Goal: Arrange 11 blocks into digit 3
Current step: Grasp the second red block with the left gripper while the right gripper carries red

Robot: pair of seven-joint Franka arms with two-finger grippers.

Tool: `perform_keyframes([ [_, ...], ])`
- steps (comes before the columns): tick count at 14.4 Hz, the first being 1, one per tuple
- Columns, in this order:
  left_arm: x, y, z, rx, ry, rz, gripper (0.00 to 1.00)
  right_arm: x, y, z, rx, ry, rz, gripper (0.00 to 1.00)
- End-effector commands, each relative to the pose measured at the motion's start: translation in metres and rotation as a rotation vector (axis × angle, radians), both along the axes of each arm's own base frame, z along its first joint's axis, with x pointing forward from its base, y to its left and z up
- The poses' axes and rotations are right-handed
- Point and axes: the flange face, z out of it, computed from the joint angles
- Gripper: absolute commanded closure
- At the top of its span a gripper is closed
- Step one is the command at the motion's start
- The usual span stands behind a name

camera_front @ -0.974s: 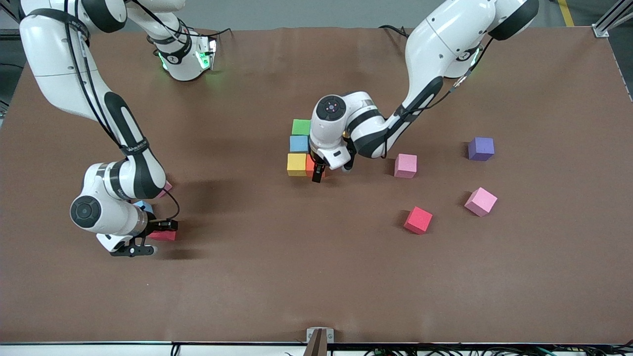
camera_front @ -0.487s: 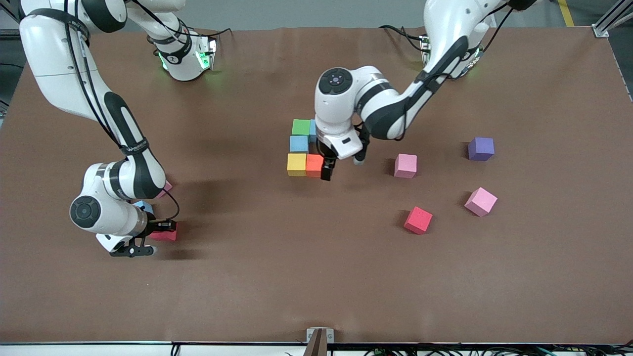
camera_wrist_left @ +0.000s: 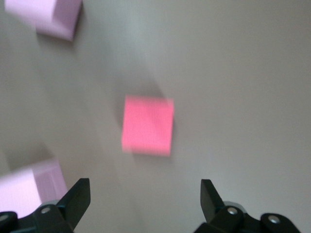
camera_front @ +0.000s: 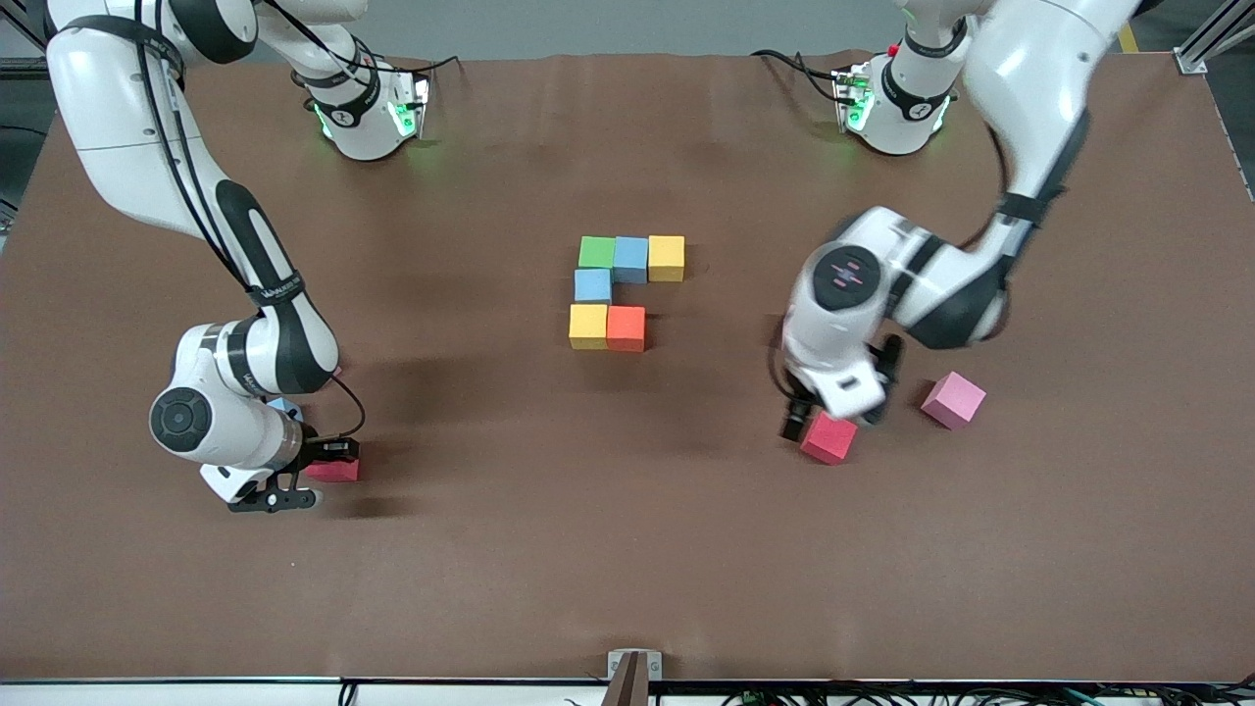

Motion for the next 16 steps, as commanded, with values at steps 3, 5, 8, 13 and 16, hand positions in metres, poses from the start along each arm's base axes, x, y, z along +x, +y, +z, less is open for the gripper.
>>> perform_keyframes([
  [3,0.021,0.040,-0.040,-0.017,0.084,-0.111,0.00,-0.003,0.101,0.033,0.002,-0.033,0.117,0.50],
  [5,0.034,0.042,-0.057,-0.047,0.101,-0.127,0.00,-0.009,0.151,0.045,-0.015,-0.006,0.098,0.50],
  [8,0.041,0.043,-0.066,-0.082,0.115,-0.110,0.00,-0.022,0.217,0.069,-0.042,0.033,-0.034,0.50],
  [13,0.041,0.043,-0.081,-0.098,0.121,-0.111,0.00,-0.059,0.305,0.058,0.061,0.100,-0.107,0.50],
  [16,0.042,0.043,-0.086,-0.105,0.117,-0.123,0.00,-0.076,0.336,0.044,0.052,0.102,-0.153,0.50],
])
